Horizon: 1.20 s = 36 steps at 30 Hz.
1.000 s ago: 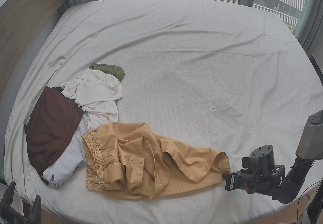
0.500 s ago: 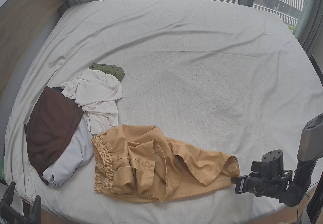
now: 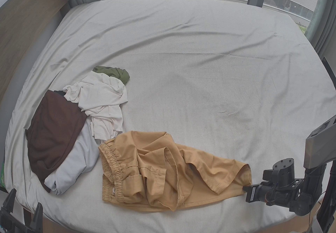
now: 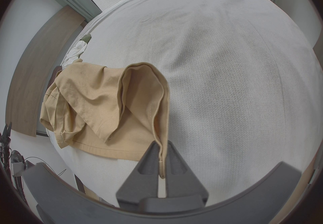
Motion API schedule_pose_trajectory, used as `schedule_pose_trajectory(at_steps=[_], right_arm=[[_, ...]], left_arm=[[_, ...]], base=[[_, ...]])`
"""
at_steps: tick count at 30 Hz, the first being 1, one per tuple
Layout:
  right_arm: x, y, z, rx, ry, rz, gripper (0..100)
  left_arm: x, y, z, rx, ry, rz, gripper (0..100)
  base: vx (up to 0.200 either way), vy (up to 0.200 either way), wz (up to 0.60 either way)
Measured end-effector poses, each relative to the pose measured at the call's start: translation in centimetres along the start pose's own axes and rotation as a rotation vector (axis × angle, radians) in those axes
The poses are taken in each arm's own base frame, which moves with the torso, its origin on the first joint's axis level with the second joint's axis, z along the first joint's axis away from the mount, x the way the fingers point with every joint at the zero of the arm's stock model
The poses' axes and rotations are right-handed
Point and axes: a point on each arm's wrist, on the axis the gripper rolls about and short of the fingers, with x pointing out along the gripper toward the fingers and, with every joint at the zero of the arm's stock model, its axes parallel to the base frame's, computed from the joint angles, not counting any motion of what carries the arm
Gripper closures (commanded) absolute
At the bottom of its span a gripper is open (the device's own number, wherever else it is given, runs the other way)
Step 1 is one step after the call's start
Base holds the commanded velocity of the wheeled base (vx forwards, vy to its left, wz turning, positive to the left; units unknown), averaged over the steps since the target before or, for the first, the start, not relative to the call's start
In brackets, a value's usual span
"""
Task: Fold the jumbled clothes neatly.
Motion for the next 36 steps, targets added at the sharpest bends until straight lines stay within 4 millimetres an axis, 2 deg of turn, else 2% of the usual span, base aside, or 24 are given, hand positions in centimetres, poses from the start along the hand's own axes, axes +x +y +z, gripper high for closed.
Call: schedule_pose_trajectory(at_steps=[32, 33, 36], right_arm=[[-0.03, -0.82, 0.1, -0.01, 0.009, -0.044, 100], [-0.03, -0.78, 0.12, -0.01, 0.006, -0.041, 0], [-0.04, -0.59, 0.26, -0.012, -0.011, -0.029, 0]], left_arm=[[0.0, 0.0, 0.0, -0.001, 0.0, 0.0, 0], [0.0, 0.0, 0.0, -0.001, 0.0, 0.0, 0], [0.0, 0.0, 0.0, -0.005, 0.0, 0.0, 0]], base=[[0.0, 0.0, 0.0], [0.0, 0.0, 0.0], [0.0, 0.0, 0.0]])
